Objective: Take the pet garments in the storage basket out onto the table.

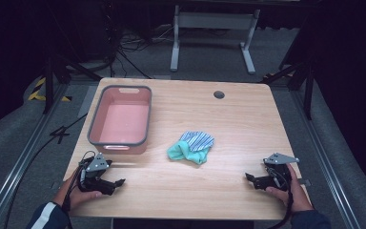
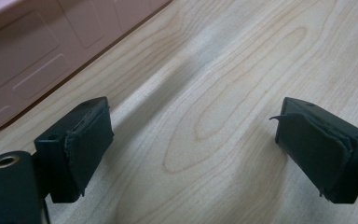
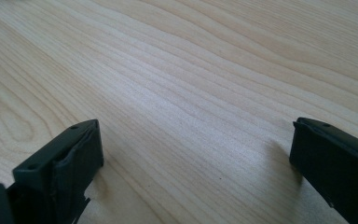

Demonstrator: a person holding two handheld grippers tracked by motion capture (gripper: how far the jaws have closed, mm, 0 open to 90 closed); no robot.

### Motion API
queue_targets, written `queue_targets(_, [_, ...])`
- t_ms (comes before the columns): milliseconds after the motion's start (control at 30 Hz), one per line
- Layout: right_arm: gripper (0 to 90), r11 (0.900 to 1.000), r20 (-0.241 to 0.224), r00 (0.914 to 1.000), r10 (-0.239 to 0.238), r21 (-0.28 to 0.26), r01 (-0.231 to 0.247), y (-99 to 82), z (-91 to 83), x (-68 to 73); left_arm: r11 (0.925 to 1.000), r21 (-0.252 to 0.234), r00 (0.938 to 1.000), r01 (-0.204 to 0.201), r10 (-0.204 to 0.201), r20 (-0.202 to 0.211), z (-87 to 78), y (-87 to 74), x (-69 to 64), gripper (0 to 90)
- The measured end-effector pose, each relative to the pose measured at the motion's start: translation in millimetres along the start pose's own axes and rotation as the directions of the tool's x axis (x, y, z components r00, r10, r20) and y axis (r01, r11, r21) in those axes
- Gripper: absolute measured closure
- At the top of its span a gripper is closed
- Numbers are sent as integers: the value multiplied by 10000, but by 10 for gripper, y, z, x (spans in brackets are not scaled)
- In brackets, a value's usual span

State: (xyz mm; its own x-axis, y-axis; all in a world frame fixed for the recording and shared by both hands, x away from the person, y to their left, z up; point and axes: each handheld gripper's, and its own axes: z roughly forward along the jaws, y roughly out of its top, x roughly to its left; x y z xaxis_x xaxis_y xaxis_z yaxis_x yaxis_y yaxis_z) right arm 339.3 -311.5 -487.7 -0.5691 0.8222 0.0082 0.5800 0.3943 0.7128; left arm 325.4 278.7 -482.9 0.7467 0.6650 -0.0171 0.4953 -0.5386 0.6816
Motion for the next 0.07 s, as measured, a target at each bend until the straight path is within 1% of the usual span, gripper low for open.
queue_targets(67, [28, 10000, -1, 10000, 1, 0, -1, 0, 0, 0, 10000, -41, 10000, 13, -13, -42, 4, 3, 2, 107])
